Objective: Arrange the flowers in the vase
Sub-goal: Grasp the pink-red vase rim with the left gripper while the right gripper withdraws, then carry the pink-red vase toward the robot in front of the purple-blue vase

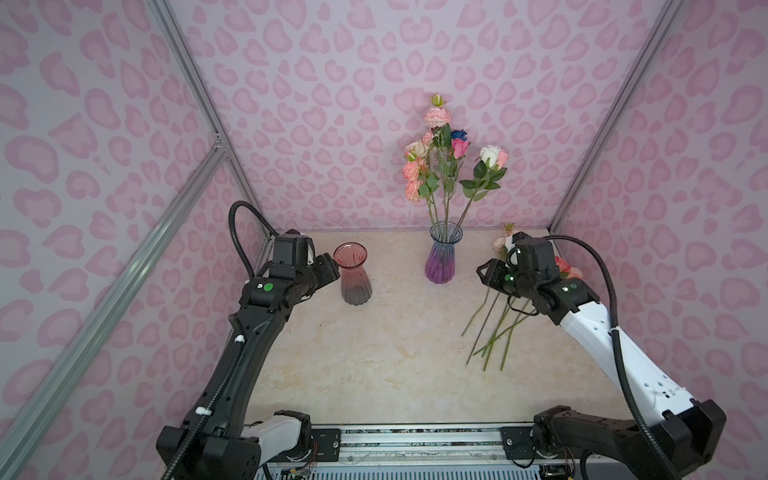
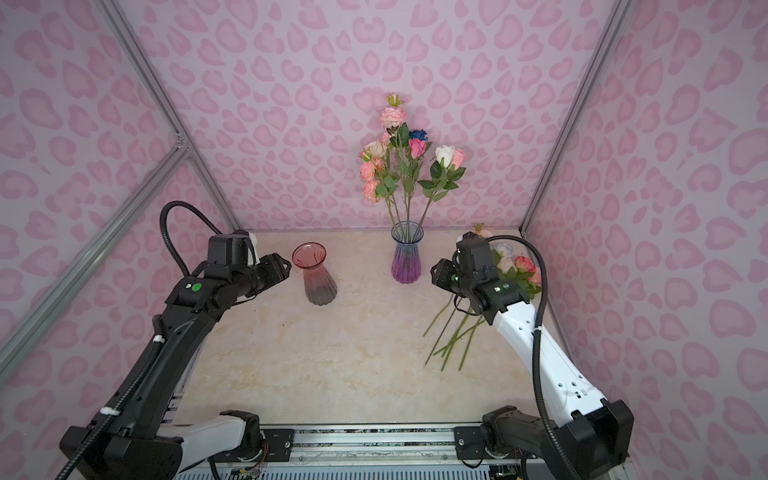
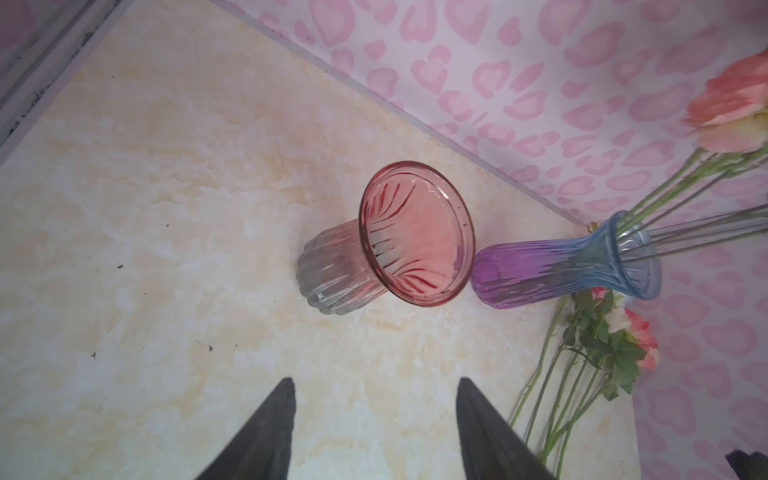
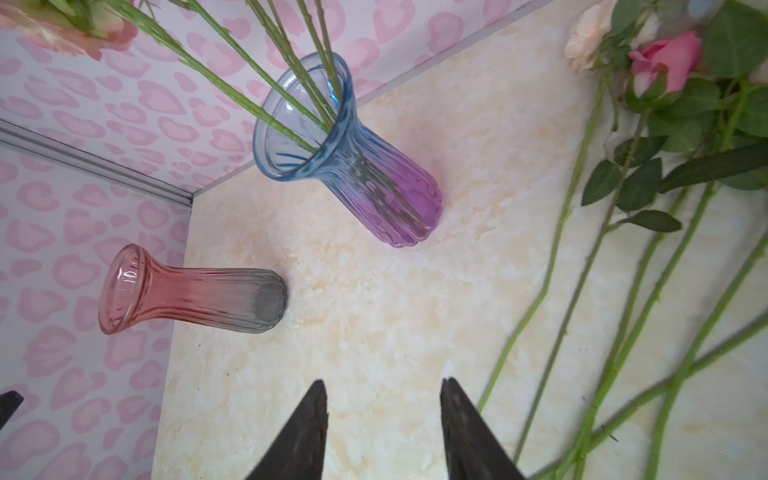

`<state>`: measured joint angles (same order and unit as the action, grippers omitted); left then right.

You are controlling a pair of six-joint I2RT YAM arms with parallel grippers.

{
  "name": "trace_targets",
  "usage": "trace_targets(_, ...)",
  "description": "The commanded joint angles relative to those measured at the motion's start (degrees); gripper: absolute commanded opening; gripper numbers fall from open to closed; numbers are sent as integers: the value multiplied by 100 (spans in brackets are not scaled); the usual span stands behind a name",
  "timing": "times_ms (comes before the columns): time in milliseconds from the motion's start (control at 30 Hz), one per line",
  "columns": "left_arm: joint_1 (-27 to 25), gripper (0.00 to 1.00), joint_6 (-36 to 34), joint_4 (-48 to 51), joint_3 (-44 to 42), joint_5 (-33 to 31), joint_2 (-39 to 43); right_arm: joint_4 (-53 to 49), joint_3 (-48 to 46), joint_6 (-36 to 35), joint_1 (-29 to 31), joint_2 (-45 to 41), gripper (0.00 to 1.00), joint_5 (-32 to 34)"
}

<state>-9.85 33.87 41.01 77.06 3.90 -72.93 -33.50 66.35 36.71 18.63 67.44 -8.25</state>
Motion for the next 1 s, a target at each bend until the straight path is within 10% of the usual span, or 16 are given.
trace_targets(0,108,61,-275,255,524,240,-552,-278,-202,-371,9,-539,46,562)
trace_targets(967,261,38,-929,859,2111,688,-3161,-626,-1163,-600,-185,-1880,54,895)
